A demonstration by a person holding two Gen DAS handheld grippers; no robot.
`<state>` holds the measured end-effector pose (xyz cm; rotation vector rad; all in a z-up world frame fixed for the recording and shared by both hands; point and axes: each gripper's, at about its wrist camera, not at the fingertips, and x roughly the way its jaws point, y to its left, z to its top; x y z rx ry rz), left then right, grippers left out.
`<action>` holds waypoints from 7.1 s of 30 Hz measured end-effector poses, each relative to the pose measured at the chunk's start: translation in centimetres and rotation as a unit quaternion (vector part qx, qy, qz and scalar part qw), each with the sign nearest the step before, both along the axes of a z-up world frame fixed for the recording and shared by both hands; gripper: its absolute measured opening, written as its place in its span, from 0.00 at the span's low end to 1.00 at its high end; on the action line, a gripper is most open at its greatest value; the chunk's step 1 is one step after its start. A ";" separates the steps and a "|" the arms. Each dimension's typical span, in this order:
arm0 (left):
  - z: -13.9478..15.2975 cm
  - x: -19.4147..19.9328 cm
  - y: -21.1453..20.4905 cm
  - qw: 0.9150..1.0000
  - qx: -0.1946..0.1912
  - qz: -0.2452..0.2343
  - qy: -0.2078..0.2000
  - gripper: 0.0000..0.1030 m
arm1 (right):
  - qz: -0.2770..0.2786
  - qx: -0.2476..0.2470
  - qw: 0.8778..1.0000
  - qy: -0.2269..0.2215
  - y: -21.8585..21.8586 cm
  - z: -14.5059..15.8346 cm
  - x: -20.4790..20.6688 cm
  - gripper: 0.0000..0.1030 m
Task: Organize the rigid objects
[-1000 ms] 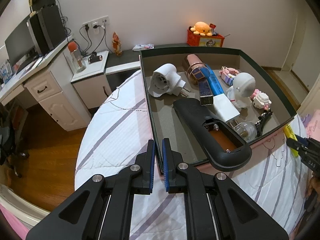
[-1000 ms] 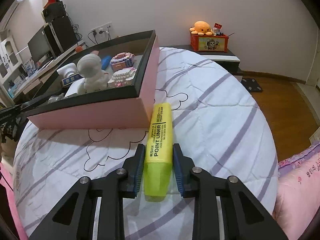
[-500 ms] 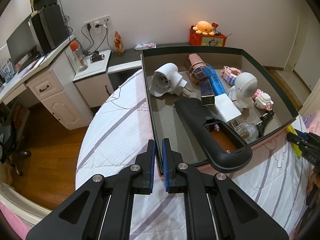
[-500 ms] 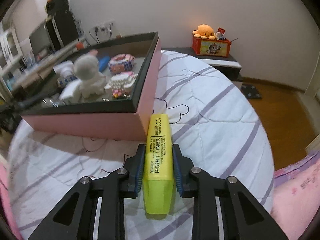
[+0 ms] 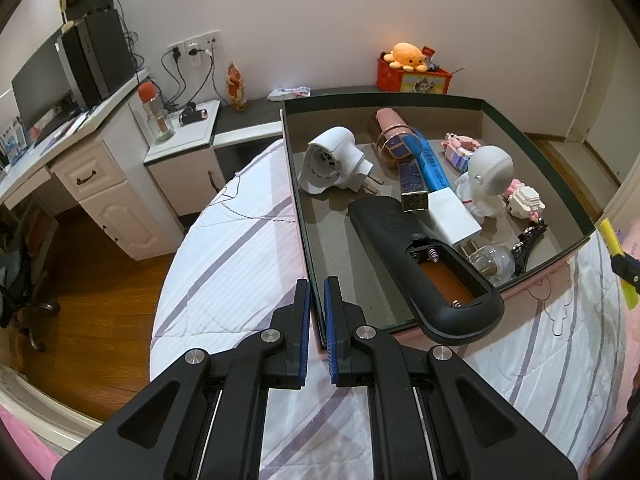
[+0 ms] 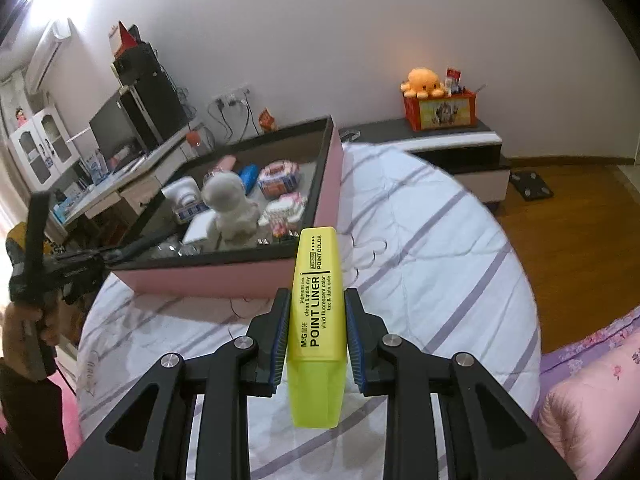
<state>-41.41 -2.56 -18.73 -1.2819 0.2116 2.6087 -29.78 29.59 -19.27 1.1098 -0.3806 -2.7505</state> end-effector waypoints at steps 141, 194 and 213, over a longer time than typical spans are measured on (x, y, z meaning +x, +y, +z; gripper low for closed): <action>18.7 39.0 2.1 0.899 0.049 0.060 0.432 1.00 | 0.007 0.147 0.931 0.334 -13.3 18.5 27.3 1.00; 17.3 32.8 2.2 0.896 0.048 0.070 0.436 1.00 | 0.001 0.153 0.925 0.347 -13.5 16.9 22.6 1.00; 16.7 32.1 2.6 0.901 0.042 0.071 0.425 1.00 | 0.002 0.151 0.933 0.328 -13.3 16.4 21.3 1.00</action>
